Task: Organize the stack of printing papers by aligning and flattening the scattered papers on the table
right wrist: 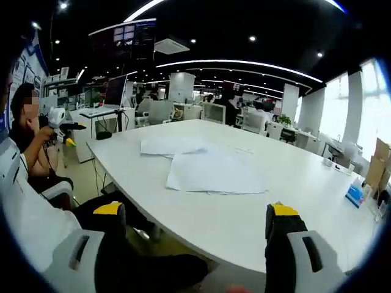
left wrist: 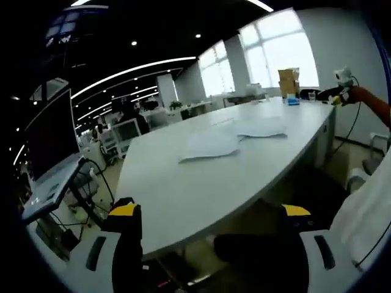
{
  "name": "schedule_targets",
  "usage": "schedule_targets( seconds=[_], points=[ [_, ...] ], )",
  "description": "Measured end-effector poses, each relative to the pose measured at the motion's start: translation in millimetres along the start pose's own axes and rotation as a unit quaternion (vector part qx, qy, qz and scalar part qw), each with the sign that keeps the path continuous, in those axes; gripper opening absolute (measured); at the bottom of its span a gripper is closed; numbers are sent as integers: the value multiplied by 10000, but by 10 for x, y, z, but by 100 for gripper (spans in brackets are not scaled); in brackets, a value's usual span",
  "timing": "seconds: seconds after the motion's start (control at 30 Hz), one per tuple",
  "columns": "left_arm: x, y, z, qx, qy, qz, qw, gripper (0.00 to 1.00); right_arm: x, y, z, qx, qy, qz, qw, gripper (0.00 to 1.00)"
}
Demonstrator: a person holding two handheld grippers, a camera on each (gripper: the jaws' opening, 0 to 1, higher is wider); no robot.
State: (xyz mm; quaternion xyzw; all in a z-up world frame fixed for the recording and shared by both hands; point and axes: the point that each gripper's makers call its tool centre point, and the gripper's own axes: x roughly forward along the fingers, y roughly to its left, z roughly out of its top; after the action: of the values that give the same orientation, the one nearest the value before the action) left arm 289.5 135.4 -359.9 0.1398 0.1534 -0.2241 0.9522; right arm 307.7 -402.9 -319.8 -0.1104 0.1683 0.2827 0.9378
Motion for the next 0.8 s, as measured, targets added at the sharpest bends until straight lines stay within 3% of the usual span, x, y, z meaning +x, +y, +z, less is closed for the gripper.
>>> schedule_targets(
  seconds=[0.8],
  points=[
    [33,-2,38,57,56,-67,9999,94,-1,7,78,-23,-7,20,10000,90]
  ],
)
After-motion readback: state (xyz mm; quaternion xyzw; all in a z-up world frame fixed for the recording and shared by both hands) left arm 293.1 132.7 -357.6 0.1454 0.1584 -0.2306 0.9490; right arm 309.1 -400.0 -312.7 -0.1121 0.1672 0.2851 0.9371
